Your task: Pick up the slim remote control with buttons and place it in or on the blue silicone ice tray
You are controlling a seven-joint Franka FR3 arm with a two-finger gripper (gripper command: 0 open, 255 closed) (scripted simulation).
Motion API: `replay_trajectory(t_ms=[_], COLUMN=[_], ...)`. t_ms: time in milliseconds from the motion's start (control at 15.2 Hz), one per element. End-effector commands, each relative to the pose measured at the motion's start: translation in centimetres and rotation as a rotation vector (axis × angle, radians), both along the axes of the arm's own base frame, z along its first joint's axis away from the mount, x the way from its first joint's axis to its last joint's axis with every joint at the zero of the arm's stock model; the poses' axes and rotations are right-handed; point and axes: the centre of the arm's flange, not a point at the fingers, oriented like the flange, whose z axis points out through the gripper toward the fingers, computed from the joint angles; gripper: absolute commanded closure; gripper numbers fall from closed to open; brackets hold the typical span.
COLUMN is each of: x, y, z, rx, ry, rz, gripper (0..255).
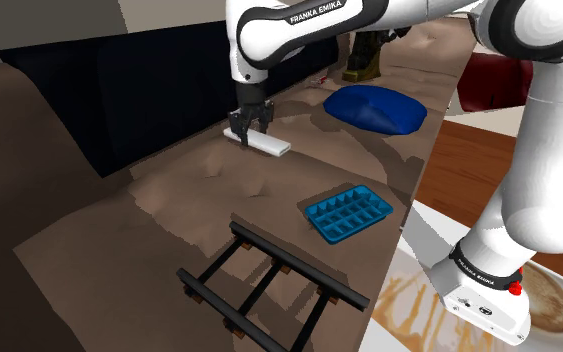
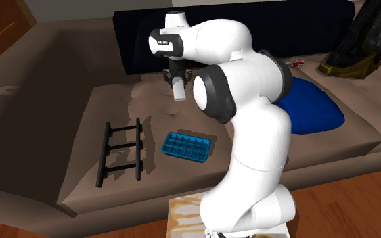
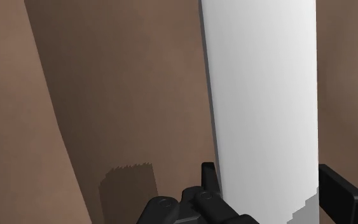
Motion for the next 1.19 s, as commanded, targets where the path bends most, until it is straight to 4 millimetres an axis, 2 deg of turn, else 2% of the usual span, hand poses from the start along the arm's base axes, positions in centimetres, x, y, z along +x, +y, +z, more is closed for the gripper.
replay_trajectory(t_ms=[0, 1122], x=[-2.3, -24.5], y=[-0.2, -3.5], z=[0.4, 0.4], rx=[0.000, 0.000], ry=[0.000, 0.000], rz=[0.000, 0.000], gripper=[255, 255])
